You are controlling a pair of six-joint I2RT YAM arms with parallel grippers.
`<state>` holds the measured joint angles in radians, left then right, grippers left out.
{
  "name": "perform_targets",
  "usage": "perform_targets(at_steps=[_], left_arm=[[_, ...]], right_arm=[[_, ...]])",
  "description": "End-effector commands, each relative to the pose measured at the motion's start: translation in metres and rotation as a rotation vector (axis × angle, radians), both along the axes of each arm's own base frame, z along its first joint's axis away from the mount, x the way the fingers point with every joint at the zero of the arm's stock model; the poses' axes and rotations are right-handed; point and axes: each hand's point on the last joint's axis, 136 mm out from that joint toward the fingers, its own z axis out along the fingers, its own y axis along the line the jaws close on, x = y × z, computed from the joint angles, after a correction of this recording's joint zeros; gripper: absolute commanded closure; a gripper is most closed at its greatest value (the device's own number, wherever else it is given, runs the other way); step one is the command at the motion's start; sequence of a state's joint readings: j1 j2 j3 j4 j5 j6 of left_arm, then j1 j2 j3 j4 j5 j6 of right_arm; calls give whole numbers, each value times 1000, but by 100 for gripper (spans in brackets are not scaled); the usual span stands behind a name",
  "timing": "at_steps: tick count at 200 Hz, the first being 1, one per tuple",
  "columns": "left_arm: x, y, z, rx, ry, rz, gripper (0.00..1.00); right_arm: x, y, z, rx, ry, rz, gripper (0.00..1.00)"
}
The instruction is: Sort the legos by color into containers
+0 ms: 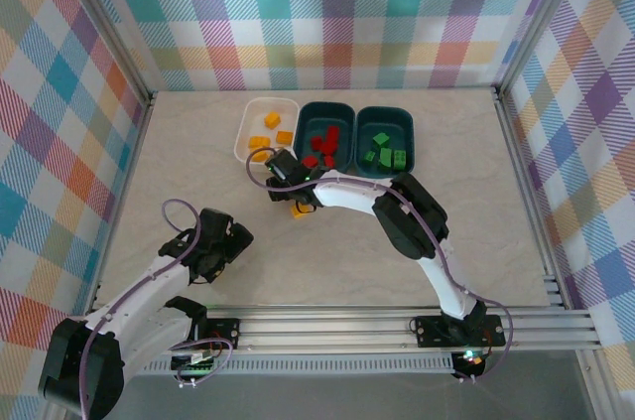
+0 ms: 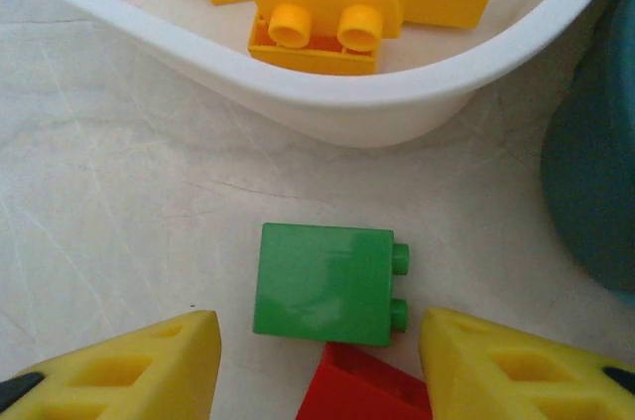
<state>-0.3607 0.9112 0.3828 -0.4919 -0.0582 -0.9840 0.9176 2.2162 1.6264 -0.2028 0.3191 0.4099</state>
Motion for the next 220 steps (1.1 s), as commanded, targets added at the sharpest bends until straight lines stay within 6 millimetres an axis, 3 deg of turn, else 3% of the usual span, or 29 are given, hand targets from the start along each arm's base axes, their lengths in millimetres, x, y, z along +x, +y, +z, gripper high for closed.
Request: perform_targets(at_steps=[1, 69, 99, 132, 156, 220], left_arm=[[-11, -9, -10, -47, 39, -18, 0], [-11, -10, -14, -49, 40, -18, 0], [-11, -9, -14, -46, 41, -20, 0], [-11, -9, -15, -41, 41, -22, 0], [-10, -9, -14, -43, 41, -23, 0], [-14, -6, -17, -28, 51, -26, 0]], right_arm=[[-16, -9, -30, -120, 34, 18, 45], [-38, -6, -15, -197, -45, 86, 47], [-49, -4, 2, -156, -53, 107, 47], [-54, -2, 19, -99, -66, 141, 38], [-53, 3, 13, -126, -91, 200, 33], [-35, 5, -10, -210, -116, 271, 37]])
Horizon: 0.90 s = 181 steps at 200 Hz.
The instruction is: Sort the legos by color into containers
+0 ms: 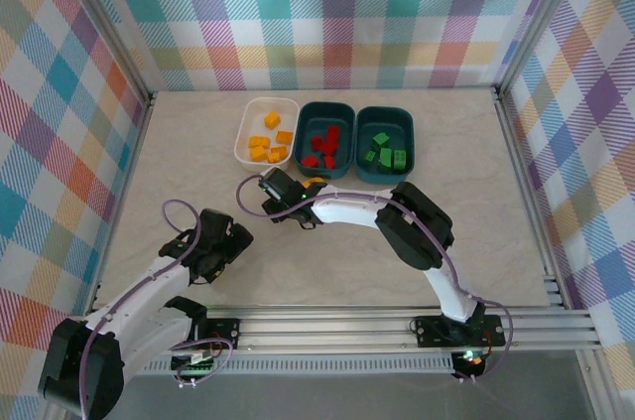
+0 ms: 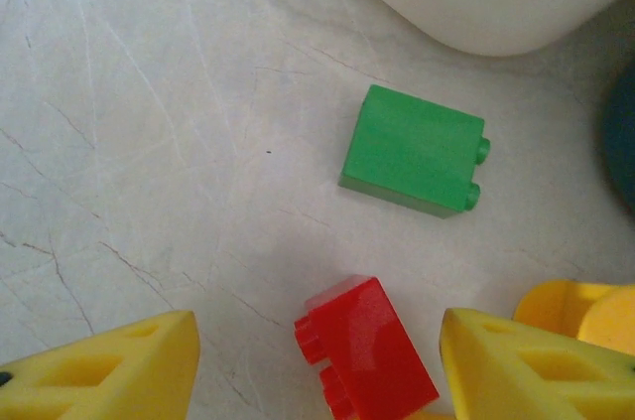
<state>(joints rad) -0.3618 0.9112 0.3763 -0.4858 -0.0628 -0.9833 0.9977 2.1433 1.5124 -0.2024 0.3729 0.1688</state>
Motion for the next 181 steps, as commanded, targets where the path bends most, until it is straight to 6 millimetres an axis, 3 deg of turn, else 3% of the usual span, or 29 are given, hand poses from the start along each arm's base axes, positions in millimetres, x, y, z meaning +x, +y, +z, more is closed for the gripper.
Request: perform_targets(at_steps=[1, 39, 60, 82, 106, 119, 137, 161, 181], left_arm=[[-14, -7, -15, -33, 52, -26, 0], [-11, -7, -15, -32, 47, -25, 0], [-10, -8, -16, -32, 54, -26, 0], [-11, -9, -19, -32, 63, -27, 0], [-8, -10, -16, -34, 61, -28, 0], [-6, -11, -14, -32, 58, -32, 0], [-2, -14, -7, -41, 41, -52, 1], [9, -28, 6, -71, 5, -111, 4], [16, -35, 17, -41, 12, -160, 4]], right_arm=[[8, 6, -7, -21, -17, 44, 37], [6, 7, -17, -23, 8, 65, 44], [4, 4, -17, -6, 10, 53, 57], [5, 4, 3, 47, -19, 42, 65], [11, 6, 50, 137, -67, 34, 66], [23, -1, 76, 184, -99, 6, 66], [53, -21, 94, 234, -96, -69, 66], [102, -57, 83, 248, -19, -204, 67], [130, -79, 75, 280, 35, -270, 68]])
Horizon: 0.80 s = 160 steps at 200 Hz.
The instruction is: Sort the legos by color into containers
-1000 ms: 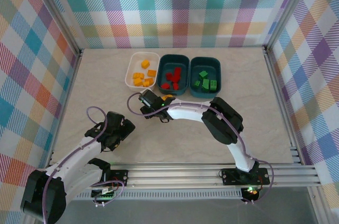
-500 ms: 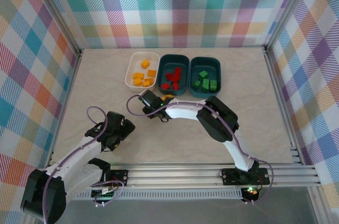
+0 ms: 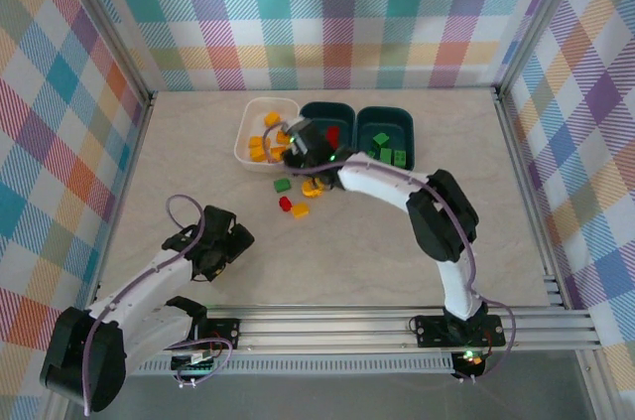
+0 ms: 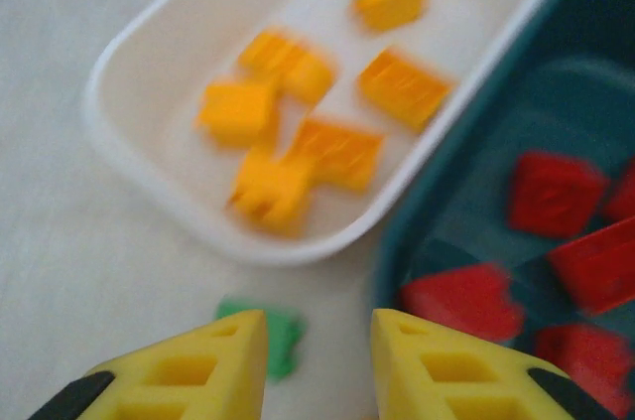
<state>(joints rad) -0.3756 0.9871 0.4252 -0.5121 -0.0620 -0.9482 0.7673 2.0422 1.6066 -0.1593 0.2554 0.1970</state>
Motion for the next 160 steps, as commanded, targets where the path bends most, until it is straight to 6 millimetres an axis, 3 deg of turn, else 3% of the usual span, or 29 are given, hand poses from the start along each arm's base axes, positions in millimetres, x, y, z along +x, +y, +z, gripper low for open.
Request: perform_targets(at_steps=[1, 21, 50, 72, 93, 122, 160], left_arm=[[15, -32, 17, -76, -30, -116, 4], [17, -34, 16, -59, -11, -131, 4], [11, -29, 0, -40, 26, -106, 3], [5, -16, -11, -10, 36, -38, 0], [0, -2, -14, 10, 40, 34, 0], [-2, 3, -11, -11, 29, 64, 0], [-9, 8, -8, -9, 20, 62, 0]], right_arm=[[29, -31, -22, 39, 122, -88, 68], [23, -30, -19, 50, 140, -55, 66], [-24, -16, -15, 27, 119, 22, 55], [-62, -3, -26, -7, 148, 90, 43], [-86, 12, -43, -65, 184, 145, 40], [-98, 34, -67, -119, 224, 198, 39], [-97, 40, -84, -158, 239, 181, 40]])
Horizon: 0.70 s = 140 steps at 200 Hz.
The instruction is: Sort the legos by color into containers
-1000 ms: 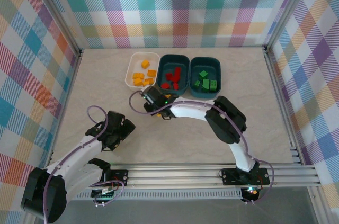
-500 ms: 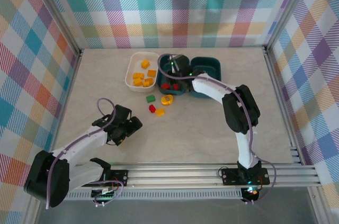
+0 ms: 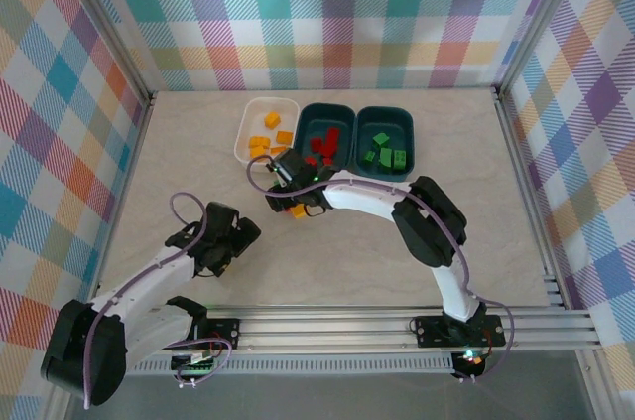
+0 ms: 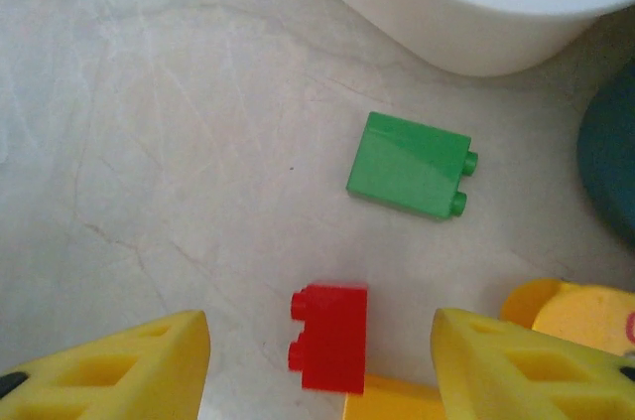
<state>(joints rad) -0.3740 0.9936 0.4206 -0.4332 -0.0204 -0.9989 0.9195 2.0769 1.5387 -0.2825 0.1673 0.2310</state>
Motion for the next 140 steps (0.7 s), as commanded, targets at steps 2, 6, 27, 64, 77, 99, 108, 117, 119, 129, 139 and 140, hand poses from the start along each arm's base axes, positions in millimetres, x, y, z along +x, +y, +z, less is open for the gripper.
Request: perform_targets(at_steps=[2, 6, 27, 64, 77, 99, 108, 117, 119, 129, 139, 140], left_arm=[[-22, 20, -13, 70, 64, 32, 0], [-23, 21, -13, 71, 62, 34, 0], [-24, 22, -14, 67, 54, 41, 0], [-22, 20, -16, 60, 58, 39, 0], [-21, 18, -17, 58, 64, 34, 0], [-21, 16, -18, 54, 77, 27, 1], [-20, 15, -14, 58, 80, 20, 3], [-17, 10, -8, 64, 64, -13, 4], [-16, 10, -6, 66, 60, -20, 4], [-13, 5, 1, 84, 41, -56, 4], [-10, 0, 6, 102, 30, -83, 4], [-10, -1, 6, 103, 29, -86, 4]], right_arm=[[-1, -2, -17, -53, 24, -3, 40], [-1, -1, -19, -57, 30, 1, 41], [-8, 2, -37, -75, 73, 17, 47], [-12, 3, -37, -73, 64, 21, 66], [-12, 3, -26, -52, 41, 18, 72], [-9, 1, 8, 8, -7, 0, 75], [-4, -4, 21, 33, -20, -23, 75], [3, -9, 33, 74, -21, -48, 76], [4, -10, 36, 90, -23, -51, 76], [15, -18, 48, 151, -26, -83, 76], [30, -31, 55, 180, -33, -134, 76], [32, -32, 56, 182, -34, -139, 76]])
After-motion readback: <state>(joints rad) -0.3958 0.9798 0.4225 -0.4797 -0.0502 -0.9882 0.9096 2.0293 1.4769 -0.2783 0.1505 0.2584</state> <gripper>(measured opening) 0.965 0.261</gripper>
